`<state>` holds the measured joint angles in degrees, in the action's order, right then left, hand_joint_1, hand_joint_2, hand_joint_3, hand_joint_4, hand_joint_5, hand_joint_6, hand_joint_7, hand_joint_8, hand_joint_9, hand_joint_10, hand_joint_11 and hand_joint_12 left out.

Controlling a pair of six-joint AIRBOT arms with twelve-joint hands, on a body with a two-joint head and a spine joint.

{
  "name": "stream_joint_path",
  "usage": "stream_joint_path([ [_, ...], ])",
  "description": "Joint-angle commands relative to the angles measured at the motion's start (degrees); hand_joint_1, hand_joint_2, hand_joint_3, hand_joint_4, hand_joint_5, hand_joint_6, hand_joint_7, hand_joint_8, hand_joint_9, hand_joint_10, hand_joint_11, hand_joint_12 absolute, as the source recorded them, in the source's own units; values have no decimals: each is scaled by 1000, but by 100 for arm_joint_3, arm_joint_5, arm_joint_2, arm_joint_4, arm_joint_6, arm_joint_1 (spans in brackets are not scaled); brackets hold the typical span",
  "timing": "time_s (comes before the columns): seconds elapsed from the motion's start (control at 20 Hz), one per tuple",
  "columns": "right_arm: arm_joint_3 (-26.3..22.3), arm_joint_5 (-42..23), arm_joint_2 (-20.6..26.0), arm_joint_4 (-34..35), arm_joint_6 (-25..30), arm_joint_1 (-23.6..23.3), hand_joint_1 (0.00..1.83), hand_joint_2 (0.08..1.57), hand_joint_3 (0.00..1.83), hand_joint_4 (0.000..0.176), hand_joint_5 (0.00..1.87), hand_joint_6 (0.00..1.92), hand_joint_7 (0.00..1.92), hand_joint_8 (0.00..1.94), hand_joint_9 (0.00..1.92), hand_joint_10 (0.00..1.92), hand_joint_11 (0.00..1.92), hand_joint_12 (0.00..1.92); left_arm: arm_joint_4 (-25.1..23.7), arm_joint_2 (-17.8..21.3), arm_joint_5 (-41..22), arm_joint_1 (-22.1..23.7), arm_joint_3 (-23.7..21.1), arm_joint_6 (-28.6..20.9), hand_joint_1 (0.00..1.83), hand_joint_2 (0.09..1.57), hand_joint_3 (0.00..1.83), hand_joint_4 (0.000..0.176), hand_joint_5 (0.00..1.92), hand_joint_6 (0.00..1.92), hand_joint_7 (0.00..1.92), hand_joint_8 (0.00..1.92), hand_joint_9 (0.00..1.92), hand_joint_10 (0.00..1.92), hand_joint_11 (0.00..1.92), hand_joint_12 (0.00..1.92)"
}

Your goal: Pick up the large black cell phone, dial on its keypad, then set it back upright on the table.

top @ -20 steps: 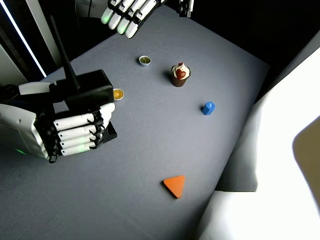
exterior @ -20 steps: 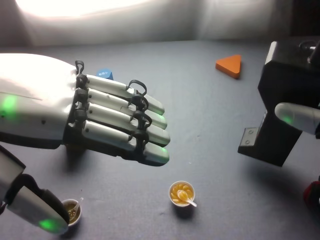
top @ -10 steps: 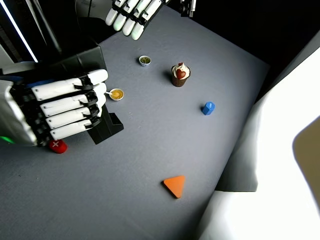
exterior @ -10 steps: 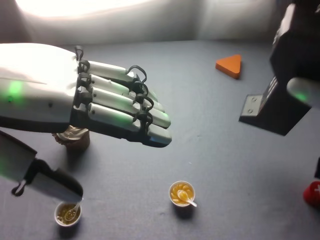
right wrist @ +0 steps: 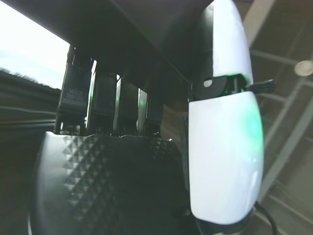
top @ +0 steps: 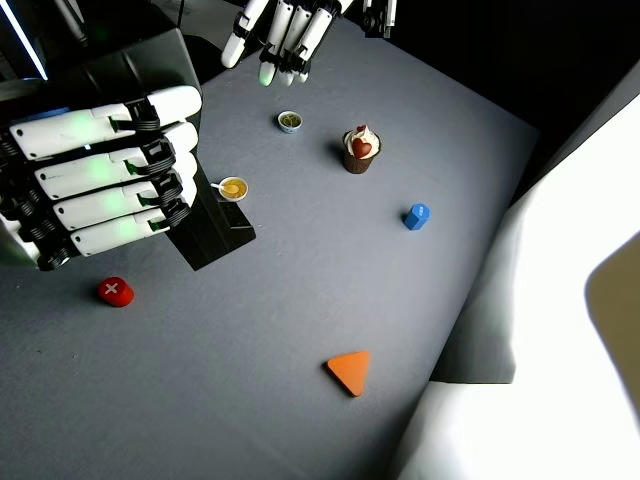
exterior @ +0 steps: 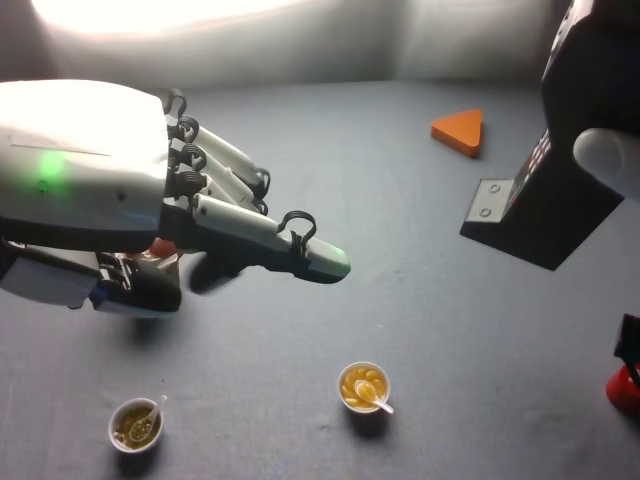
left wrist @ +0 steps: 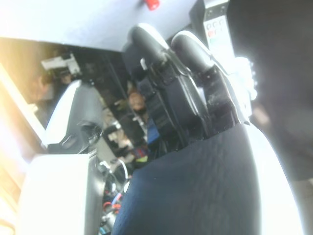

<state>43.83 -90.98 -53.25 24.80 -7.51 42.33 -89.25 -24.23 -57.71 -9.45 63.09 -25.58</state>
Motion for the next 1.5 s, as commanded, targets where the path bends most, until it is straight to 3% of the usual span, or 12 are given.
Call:
stream_joint_path([
  [0.0,-30,-744,50,-250,104,-67,1484,1134,2,0,998,769,757,1252,742,1326,923,1450,519,18,-89,136,-15,-7,1347,1172,0,8,235,2,847,1273,704,1800,576,1921],
  [0.1,-69,-745,32,-372,106,-80,1485,1135,0,0,1001,769,769,1235,742,1325,915,1462,550,-1,105,134,-13,-56,1473,1167,13,2,228,3,840,1173,729,1608,589,1921],
  [0.15,-108,-746,28,-401,110,-100,1485,1133,0,0,1007,752,779,1227,741,1324,912,1471,600,-25,241,131,-13,-57,1371,1174,14,2,223,0,825,1288,731,1802,633,1921],
  [0.25,-148,-746,27,-512,126,-122,1483,1139,1,0,1000,763,761,1242,726,1351,901,1486,732,-83,489,104,-16,-52,1351,1175,8,12,250,5,827,1305,729,1906,655,1921],
  [0.4,-217,-743,28,-707,182,-139,1486,1124,1,0,1019,711,804,1181,773,1303,921,1474,1134,-147,840,74,-17,172,1462,1207,53,14,218,1,722,1317,650,1773,645,1921],
  [0.45,-244,-741,31,-745,188,-142,1486,1118,0,0,1025,700,827,1146,801,1270,926,1478,1275,-163,917,61,-16,265,1466,1205,71,13,220,1,707,1338,640,1784,664,1921],
  [0.5,-263,-741,32,-777,204,-143,1487,1112,0,0,1043,671,839,1124,812,1253,929,1475,1363,-178,958,61,-14,315,1468,1134,232,10,214,5,696,1372,638,1804,676,1921],
  [0.65,-309,-741,50,-813,213,-157,1487,1115,0,0,1037,685,822,1144,799,1275,937,1456,1698,-285,1059,45,-8,546,1340,1142,164,13,240,1,752,1439,797,1920,728,1921],
  [0.7,-310,-741,52,-816,213,-161,1486,1122,1,0,1020,703,809,1174,784,1295,929,1470,1750,-337,1104,45,-4,561,1453,995,505,19,206,5,715,1458,701,1848,714,1921],
  [0.8,-310,-741,60,-816,212,-171,1487,1121,0,0,1021,698,806,1176,791,1292,940,1457,1854,-405,1150,45,-2,610,1485,923,690,18,234,3,696,1524,671,1884,703,1921],
  [1.2,-305,-745,88,-815,211,-224,1486,1126,1,0,979,735,803,1196,795,1300,932,1481,2152,-661,1195,35,-62,798,1490,897,760,23,247,4,693,1556,668,1921,715,1921],
  [1.45,-306,-746,105,-814,211,-313,1489,1104,0,0,1004,706,884,1041,890,1184,923,1514,2410,-759,1191,29,-281,932,1491,885,784,21,216,0,691,1568,680,1921,716,1921],
])
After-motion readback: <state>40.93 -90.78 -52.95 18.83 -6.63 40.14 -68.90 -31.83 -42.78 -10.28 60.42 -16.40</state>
